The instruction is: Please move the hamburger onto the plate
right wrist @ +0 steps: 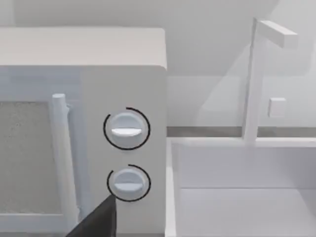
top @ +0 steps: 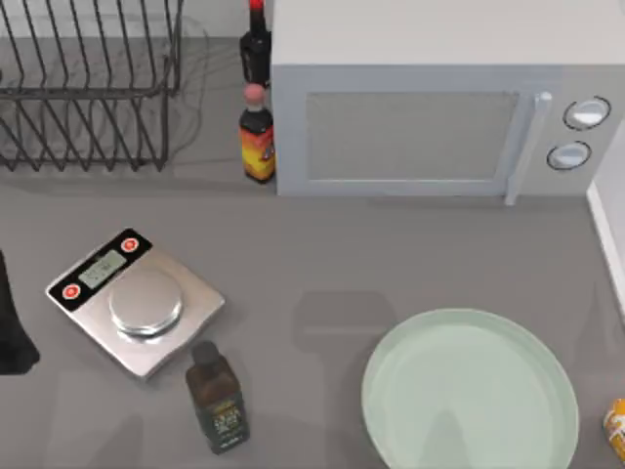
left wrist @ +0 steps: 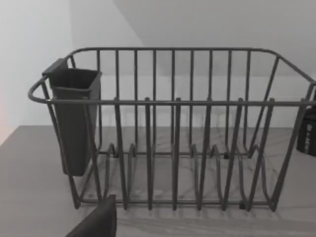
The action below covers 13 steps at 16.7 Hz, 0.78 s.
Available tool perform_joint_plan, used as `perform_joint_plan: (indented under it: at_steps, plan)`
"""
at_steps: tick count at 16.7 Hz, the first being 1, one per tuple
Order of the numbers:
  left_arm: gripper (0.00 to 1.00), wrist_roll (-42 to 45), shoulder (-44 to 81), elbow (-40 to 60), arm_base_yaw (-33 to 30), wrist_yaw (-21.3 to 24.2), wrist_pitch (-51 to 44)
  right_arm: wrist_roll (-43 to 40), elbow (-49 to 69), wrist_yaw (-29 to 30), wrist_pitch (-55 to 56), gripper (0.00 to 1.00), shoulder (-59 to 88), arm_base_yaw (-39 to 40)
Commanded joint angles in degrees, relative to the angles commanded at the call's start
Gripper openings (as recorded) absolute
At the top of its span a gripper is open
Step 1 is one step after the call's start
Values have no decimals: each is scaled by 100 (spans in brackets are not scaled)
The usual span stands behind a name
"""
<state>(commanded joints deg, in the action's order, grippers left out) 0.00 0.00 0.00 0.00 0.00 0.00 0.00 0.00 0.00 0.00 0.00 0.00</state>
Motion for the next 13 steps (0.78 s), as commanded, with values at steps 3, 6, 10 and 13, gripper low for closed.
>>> perform_joint_plan:
  at_steps: [3,6,10,13]
  plan:
    - [100,0,0,0,0,0,0,9,55,-4,-68,100,72,22]
    - [100,0,0,0,0,0,0,77,449,-15,-560,100,625,156]
    - [100,0,0,0,0,0,0,227,1351,-2,-1748,100,2213,436]
    - [100,0,0,0,0,0,0,353,2118,15,-2815,100,3794,679]
